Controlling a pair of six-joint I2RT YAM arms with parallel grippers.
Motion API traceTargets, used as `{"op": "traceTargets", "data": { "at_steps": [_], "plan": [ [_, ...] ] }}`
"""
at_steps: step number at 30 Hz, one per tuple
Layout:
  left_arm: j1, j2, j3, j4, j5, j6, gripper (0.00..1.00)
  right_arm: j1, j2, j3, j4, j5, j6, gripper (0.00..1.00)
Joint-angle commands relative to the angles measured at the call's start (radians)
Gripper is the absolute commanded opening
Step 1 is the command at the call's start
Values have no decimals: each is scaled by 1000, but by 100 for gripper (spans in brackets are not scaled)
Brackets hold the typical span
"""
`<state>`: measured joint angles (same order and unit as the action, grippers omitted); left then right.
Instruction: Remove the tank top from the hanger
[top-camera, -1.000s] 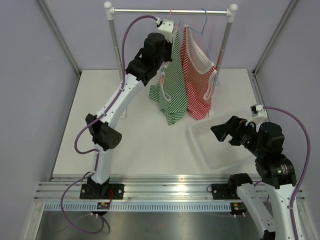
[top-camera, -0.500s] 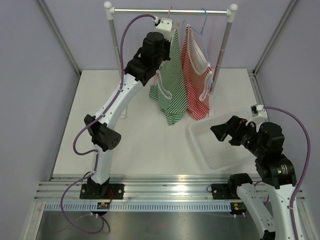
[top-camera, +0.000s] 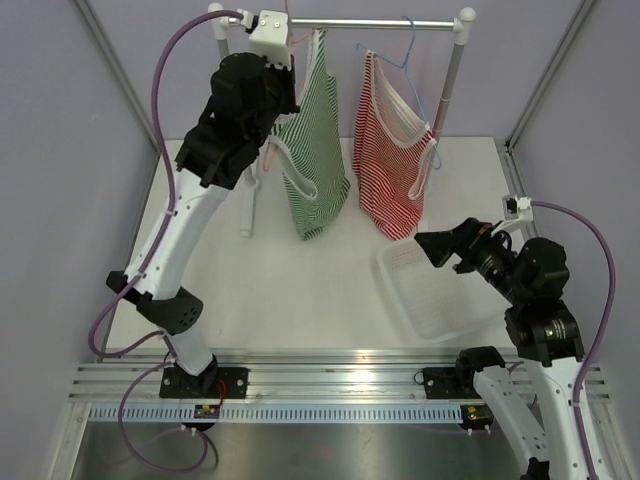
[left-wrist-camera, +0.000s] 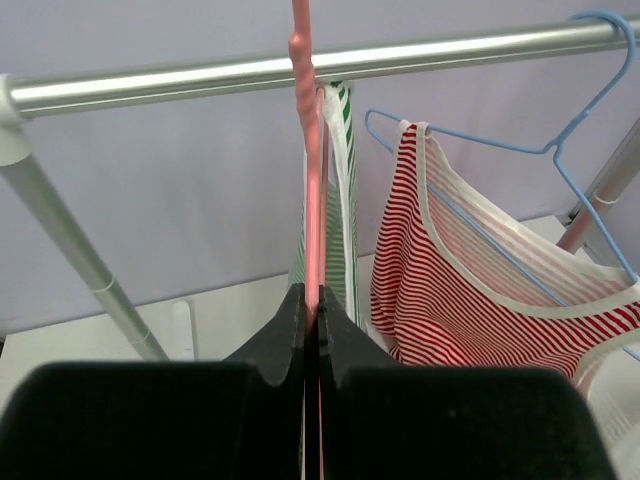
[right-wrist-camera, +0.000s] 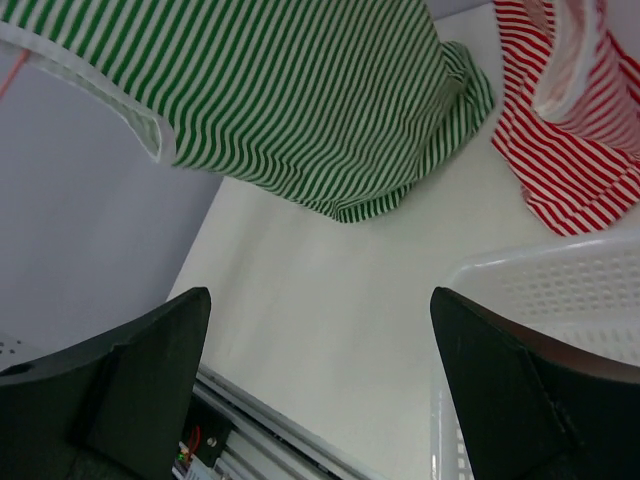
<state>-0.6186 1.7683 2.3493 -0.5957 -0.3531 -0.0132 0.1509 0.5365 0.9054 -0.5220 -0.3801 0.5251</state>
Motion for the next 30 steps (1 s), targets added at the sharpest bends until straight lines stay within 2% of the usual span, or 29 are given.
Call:
{"op": "traceTargets", "data": {
  "at_steps": [1,3,4,5,7,10,14,16,24,27,28,30],
  "plan": [
    [0,-140,-92,-50,-14,-66,0,7,89,-16,331,-161,74,100],
    [0,-260,-236,-75,15,-96,0,7,191,-14,431,-225,145,100],
    [-1,-304,-289,-73,26,-119,0,7,229,-17,564,-290,174,99],
    [-1,-347,-414,-69,32,-132,0,7,265,-20,633,-316,241,100],
    [-1,-486,-537,-38,58,-166,0,13,376,-31,826,-355,312,99],
    [-4,-634,-715,-10,88,-238,0,79,531,21,921,-333,336,99],
    [-6,-765,-895,19,167,-318,0,191,733,122,947,-267,256,100],
    [-6,-831,-967,22,192,-355,0,246,784,171,965,-223,233,99],
    [-7,-949,-1099,-33,244,-390,0,400,990,368,832,-103,56,94],
    [-7,-981,-1142,-13,293,-404,0,430,1048,423,786,-74,10,88],
    [-7,-986,-1150,-12,301,-410,0,437,1059,446,765,-66,-11,83],
    [-7,-1003,-1159,-6,306,-412,0,460,1088,480,717,-27,-37,78]
  ]
}}
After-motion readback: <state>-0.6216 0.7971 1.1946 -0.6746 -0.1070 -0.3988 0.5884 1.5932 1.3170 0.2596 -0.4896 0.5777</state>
